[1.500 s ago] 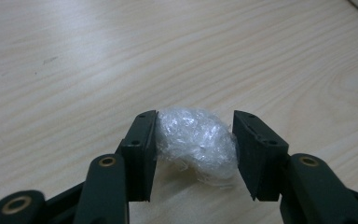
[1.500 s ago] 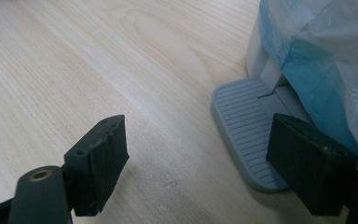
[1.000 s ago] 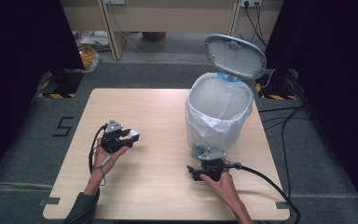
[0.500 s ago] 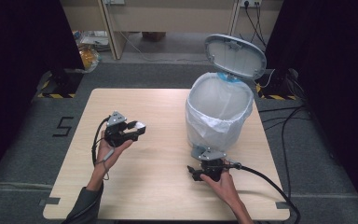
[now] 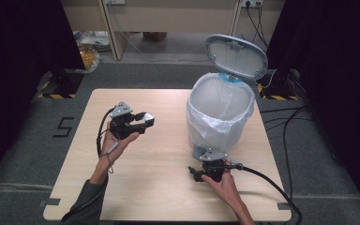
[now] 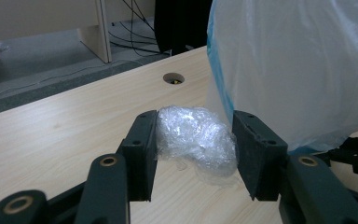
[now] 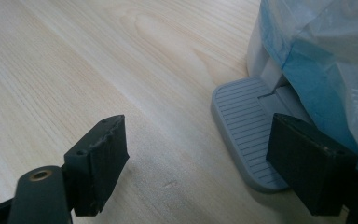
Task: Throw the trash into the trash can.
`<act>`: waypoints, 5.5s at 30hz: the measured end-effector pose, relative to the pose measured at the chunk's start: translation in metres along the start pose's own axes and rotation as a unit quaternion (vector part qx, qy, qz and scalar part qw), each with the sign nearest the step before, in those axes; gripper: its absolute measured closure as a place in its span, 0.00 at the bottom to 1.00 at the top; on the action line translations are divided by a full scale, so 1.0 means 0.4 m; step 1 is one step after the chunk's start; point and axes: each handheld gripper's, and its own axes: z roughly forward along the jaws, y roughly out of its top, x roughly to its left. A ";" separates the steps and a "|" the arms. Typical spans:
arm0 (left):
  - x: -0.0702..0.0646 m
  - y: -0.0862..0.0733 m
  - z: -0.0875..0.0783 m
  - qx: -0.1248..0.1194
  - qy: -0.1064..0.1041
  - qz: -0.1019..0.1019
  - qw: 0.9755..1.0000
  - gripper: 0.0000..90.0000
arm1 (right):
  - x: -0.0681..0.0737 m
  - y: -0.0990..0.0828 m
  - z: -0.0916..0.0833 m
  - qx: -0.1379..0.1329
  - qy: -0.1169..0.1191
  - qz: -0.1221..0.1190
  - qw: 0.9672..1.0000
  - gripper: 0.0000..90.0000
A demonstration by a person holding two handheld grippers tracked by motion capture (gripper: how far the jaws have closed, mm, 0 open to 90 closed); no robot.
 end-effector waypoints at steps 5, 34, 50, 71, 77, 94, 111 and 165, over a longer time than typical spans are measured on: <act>-0.009 0.028 0.006 -0.009 -0.011 -0.002 1.000 0.58 | -0.001 0.000 -0.001 0.002 0.002 0.000 1.000 0.22; -0.106 0.241 0.032 -0.055 -0.041 0.046 0.997 0.58 | 0.000 0.001 -0.001 0.002 0.002 0.001 1.000 0.22; -0.205 0.318 0.117 -0.054 -0.077 0.064 0.994 0.58 | -0.002 0.001 -0.001 0.003 0.004 0.001 1.000 0.22; -0.280 0.321 0.230 -0.029 -0.097 0.071 0.992 0.58 | -0.003 0.002 -0.001 0.003 0.005 0.000 1.000 0.22; -0.289 0.315 0.250 -0.023 -0.097 0.073 0.992 0.57 | -0.003 0.002 -0.001 0.003 0.005 0.000 1.000 0.22; -0.280 0.323 0.224 -0.031 -0.100 0.061 0.993 0.43 | -0.004 0.002 -0.001 0.004 0.007 0.001 1.000 0.22; -0.245 0.317 0.179 -0.035 -0.092 0.059 0.993 0.42 | -0.004 0.002 -0.002 0.004 0.007 0.000 1.000 0.22; -0.027 -0.022 -0.063 -0.024 -0.026 0.041 0.999 0.26 | -0.004 0.002 -0.001 0.004 0.006 -0.001 1.000 0.22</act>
